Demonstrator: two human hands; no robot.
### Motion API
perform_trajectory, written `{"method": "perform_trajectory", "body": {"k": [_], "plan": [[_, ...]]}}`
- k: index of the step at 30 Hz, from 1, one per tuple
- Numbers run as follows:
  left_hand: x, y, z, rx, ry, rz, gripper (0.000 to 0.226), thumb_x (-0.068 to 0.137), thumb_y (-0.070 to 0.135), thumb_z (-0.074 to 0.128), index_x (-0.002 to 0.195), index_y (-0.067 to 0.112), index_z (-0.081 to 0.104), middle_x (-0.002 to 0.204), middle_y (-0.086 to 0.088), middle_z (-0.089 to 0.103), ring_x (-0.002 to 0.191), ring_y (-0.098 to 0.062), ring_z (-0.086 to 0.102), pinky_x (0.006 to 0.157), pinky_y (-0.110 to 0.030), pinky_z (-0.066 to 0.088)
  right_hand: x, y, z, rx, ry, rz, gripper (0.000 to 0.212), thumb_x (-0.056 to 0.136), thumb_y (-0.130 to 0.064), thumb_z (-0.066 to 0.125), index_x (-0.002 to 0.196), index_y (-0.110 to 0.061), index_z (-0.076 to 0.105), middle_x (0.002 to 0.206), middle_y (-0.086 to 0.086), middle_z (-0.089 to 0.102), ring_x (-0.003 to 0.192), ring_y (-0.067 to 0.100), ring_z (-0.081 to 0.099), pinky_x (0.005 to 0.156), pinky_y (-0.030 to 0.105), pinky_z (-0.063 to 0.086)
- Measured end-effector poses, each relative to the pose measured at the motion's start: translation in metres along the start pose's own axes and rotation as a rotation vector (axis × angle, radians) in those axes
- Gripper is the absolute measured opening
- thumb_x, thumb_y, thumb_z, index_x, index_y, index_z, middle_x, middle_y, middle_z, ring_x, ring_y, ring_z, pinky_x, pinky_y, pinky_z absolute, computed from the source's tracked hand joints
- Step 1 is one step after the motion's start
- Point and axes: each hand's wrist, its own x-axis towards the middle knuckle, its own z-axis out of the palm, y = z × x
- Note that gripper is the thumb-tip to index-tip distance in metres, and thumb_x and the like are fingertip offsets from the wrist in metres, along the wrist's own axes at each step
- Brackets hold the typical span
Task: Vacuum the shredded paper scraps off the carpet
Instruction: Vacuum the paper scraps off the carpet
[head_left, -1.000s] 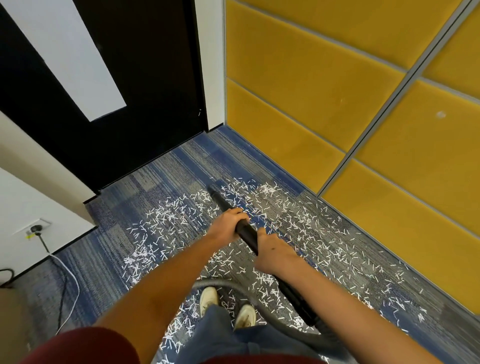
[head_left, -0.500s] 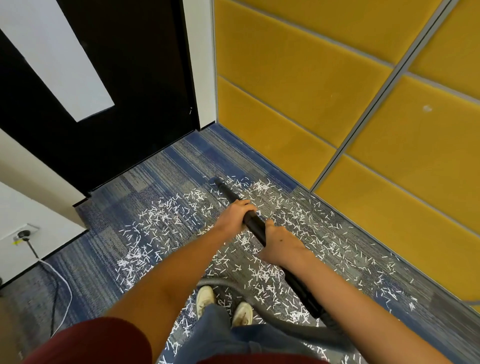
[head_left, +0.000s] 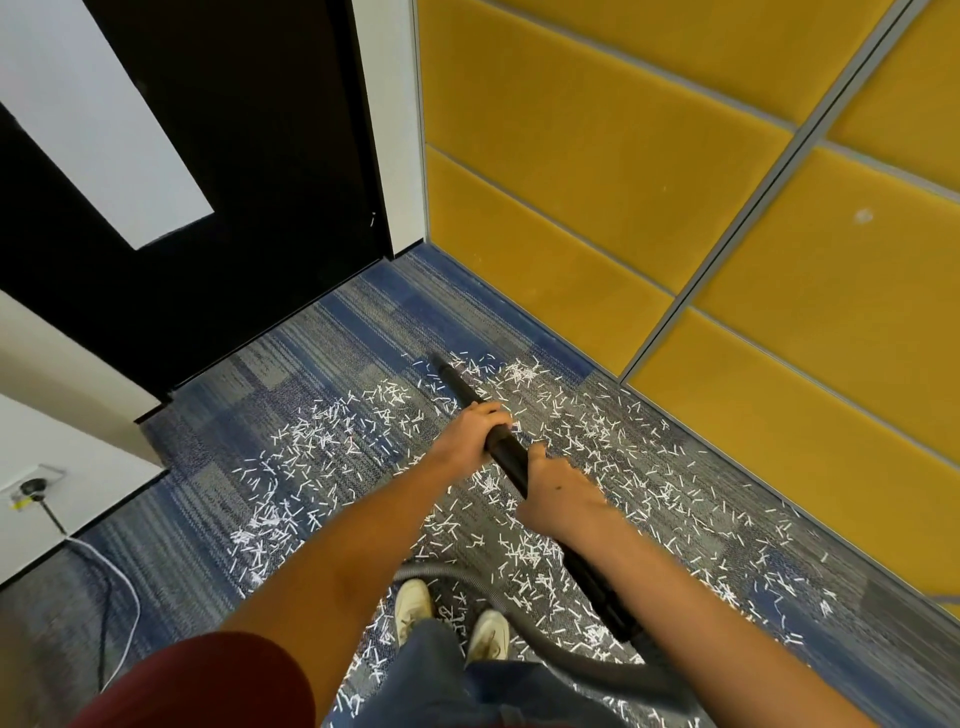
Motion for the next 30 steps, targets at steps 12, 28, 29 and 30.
{"method": "perform_trajectory", "body": {"k": [12, 28, 29, 30], "plan": [[-0.011, -0.04, -0.022, 0.013, 0.06, -0.087, 0.037, 0.08, -0.006, 0.062, 0.112, 0.013, 0.063, 0.135, -0.008, 0.051, 0.129, -0.028, 0.043, 0.109, -0.04, 0.032, 0.014, -0.035, -0.005, -0.031, -0.012, -0.106, 0.041, 0.091, -0.015, 0.054, 0.128, -0.008, 0.037, 0.1, 0.007, 0.052, 0.097, 0.027, 0.061, 0.075, 0.033, 0.048], [-0.012, -0.016, -0.007, 0.026, 0.048, -0.004, 0.031, 0.078, -0.003, 0.066, 0.105, 0.014, 0.064, 0.12, -0.002, 0.057, 0.11, -0.021, 0.055, 0.103, -0.036, 0.04, 0.0, -0.014, 0.002, -0.027, -0.008, -0.059, 0.045, 0.088, -0.007, 0.056, 0.128, -0.01, 0.036, 0.087, 0.002, 0.046, 0.08, 0.02, 0.056, 0.071, 0.029, 0.052], [-0.015, -0.014, -0.006, 0.028, 0.045, -0.006, 0.031, 0.079, -0.003, 0.066, 0.105, 0.014, 0.064, 0.12, -0.002, 0.057, 0.11, -0.021, 0.055, 0.103, -0.036, 0.041, -0.003, -0.012, 0.004, -0.028, -0.006, -0.061, 0.045, 0.088, -0.007, 0.056, 0.128, -0.01, 0.035, 0.085, 0.001, 0.045, 0.08, 0.019, 0.056, 0.071, 0.029, 0.052], [-0.017, -0.014, -0.004, 0.027, 0.043, -0.007, 0.031, 0.078, -0.002, 0.066, 0.104, 0.014, 0.064, 0.12, -0.002, 0.057, 0.11, -0.021, 0.055, 0.103, -0.037, 0.041, -0.006, -0.011, 0.005, -0.031, -0.004, -0.063, 0.045, 0.089, -0.008, 0.056, 0.128, -0.01, 0.035, 0.084, 0.0, 0.044, 0.079, 0.019, 0.055, 0.07, 0.028, 0.052]]}}
